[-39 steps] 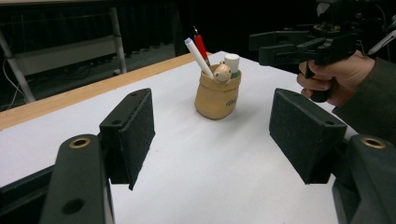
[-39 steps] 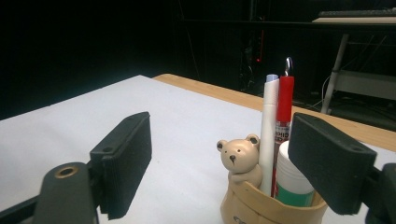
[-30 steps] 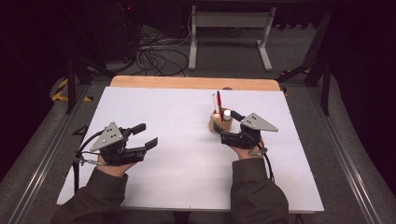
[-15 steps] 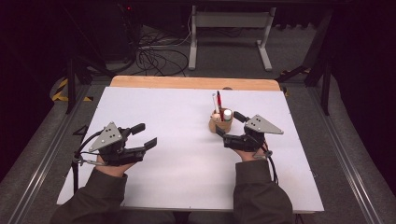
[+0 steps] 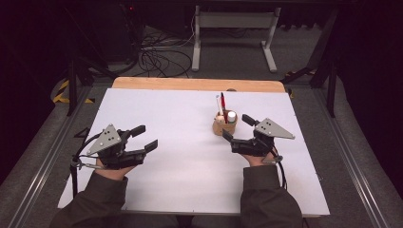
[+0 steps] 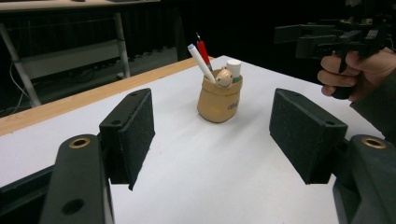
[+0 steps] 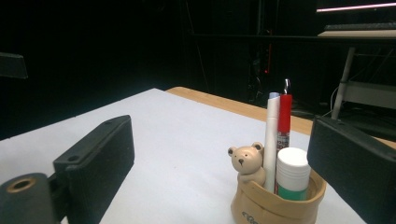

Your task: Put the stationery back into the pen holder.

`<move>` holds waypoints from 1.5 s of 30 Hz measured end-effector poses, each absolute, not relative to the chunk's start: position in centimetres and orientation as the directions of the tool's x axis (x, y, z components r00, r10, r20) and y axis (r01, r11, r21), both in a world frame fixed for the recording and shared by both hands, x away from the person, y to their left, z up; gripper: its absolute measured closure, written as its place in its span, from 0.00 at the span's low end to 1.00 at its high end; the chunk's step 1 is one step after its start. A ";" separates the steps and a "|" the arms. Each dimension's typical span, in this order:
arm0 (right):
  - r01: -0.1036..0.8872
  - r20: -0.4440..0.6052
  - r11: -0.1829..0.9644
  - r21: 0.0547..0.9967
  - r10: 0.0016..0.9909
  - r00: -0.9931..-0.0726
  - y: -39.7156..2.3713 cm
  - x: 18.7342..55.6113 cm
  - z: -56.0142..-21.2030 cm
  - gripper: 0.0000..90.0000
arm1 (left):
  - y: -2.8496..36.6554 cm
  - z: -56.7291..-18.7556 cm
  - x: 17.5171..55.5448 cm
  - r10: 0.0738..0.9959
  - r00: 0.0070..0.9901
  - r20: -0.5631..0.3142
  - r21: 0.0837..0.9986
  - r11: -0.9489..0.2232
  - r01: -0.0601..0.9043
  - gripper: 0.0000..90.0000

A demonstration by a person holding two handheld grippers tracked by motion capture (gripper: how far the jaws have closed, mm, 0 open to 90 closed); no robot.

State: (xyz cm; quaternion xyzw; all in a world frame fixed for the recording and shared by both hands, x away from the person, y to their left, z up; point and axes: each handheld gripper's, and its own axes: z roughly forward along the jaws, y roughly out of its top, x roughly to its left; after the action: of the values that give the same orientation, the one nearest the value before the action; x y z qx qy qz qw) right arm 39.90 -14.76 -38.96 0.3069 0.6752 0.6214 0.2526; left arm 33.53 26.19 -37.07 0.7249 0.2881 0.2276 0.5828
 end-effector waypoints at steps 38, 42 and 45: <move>0.088 0.068 -0.009 0.996 0.718 -0.693 -19.0 37.6 -38.0 0.00 | 29.9 -36.5 32.5 0.725 0.688 -0.028 0.981 -0.114 0.160 0.35; 0.095 0.075 -0.013 0.995 0.720 -0.690 -19.4 37.5 -38.0 0.00 | 30.1 -36.5 32.4 0.726 0.687 -0.030 0.980 -0.113 0.162 0.35; 0.095 0.074 -0.010 0.995 0.717 -0.693 -19.6 37.5 -38.0 0.00 | 30.2 -36.5 32.4 0.727 0.686 -0.029 0.980 -0.114 0.162 0.35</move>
State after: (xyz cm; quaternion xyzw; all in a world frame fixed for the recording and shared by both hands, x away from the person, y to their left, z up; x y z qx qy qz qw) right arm 37.52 -19.61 -38.02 0.3074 0.6604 0.6408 0.2425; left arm 32.38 30.25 -36.51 0.7062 0.3147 0.2411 0.5866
